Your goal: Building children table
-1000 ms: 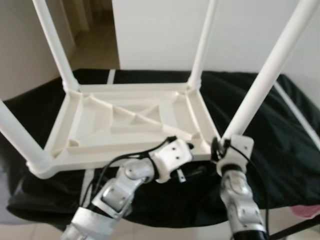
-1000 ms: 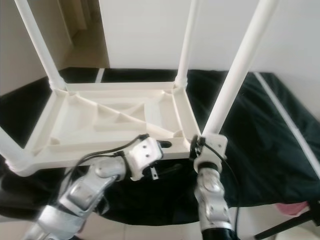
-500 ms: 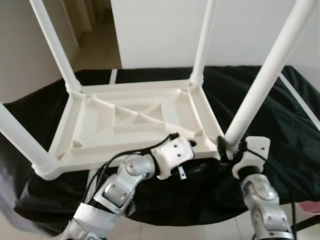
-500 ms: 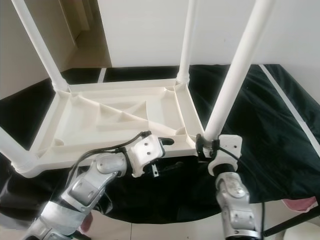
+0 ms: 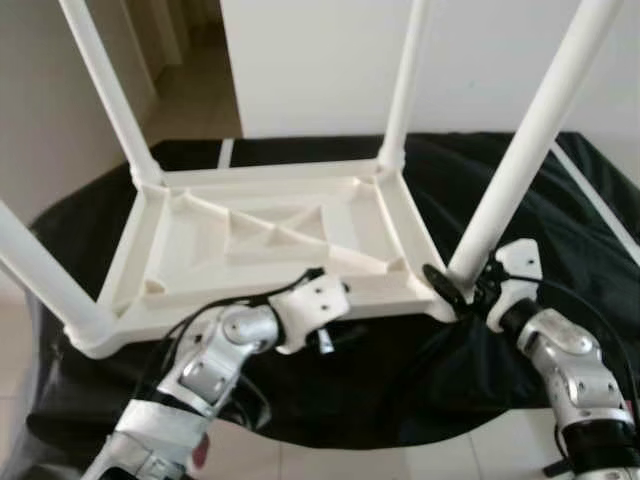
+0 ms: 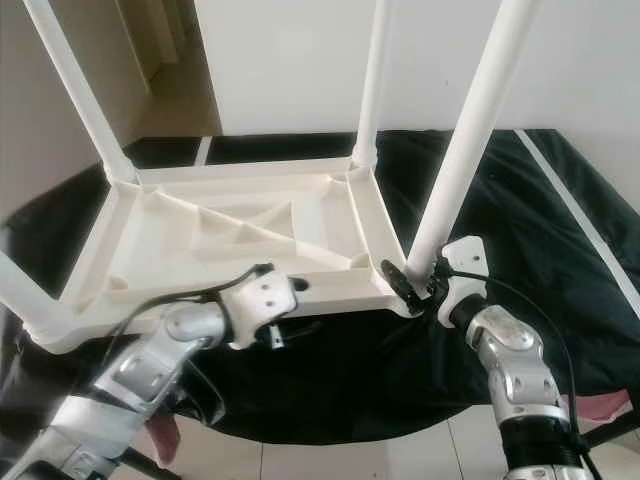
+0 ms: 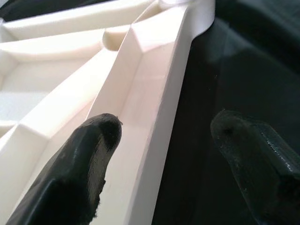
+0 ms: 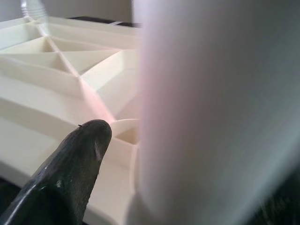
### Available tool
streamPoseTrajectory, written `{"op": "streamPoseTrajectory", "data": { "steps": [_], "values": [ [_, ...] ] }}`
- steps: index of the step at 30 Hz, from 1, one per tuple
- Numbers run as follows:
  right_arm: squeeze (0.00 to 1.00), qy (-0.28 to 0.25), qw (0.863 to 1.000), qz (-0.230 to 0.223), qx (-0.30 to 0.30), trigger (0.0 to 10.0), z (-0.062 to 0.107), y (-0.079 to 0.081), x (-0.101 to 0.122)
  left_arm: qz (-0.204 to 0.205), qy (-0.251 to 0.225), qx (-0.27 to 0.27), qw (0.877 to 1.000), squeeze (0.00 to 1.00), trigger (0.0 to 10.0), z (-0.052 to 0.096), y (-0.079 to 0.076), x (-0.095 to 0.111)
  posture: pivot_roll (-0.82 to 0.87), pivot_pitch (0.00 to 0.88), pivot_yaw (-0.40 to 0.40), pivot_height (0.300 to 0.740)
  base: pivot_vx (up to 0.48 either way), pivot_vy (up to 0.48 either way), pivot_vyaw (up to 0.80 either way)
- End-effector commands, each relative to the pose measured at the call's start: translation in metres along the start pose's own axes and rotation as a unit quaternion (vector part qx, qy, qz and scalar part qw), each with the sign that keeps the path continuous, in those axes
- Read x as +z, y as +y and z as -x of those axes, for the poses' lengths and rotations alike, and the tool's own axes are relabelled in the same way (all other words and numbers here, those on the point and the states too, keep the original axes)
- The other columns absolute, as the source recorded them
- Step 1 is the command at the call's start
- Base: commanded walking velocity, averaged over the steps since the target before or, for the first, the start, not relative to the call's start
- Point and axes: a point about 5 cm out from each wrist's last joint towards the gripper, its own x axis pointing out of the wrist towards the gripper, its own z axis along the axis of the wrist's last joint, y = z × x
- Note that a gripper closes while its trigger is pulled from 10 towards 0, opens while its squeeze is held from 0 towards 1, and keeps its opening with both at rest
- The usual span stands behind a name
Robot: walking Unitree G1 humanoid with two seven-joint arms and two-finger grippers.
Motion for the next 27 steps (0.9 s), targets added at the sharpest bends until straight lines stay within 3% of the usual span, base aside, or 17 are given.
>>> {"op": "streamPoseTrajectory", "data": {
  "steps": [1,7,12,27],
  "values": [
    [0.0,0.01,0.999,-0.006,0.032,10.0,-0.004,-0.005,0.0,-0.021,0.022,0.013,0.999,0.0,10.0,0.001,0.008,-0.005,-0.04,0.026,0.002,0.74,0.0,0.0,0.0],
    [0.0,0.033,0.996,0.004,0.084,10.0,-0.008,-0.011,-0.001,-0.041,0.049,0.038,0.997,0.0,10.0,0.004,0.025,-0.013,-0.05,0.013,0.005,0.74,0.0,0.0,0.0],
    [0.0,0.047,0.989,0.002,0.141,10.0,-0.004,-0.007,-0.002,-0.052,0.075,0.063,0.994,0.0,10.0,0.008,0.043,-0.02,-0.05,0.001,0.007,0.74,0.0,0.0,0.0],
    [0.0,0.061,0.972,0.0,0.227,10.0,0.02,0.015,-0.006,-0.078,0.098,0.057,0.99,0.0,10.0,0.009,0.056,-0.03,-0.08,0.0,0.044,0.74,0.0,0.0,0.0]
  ]
}}
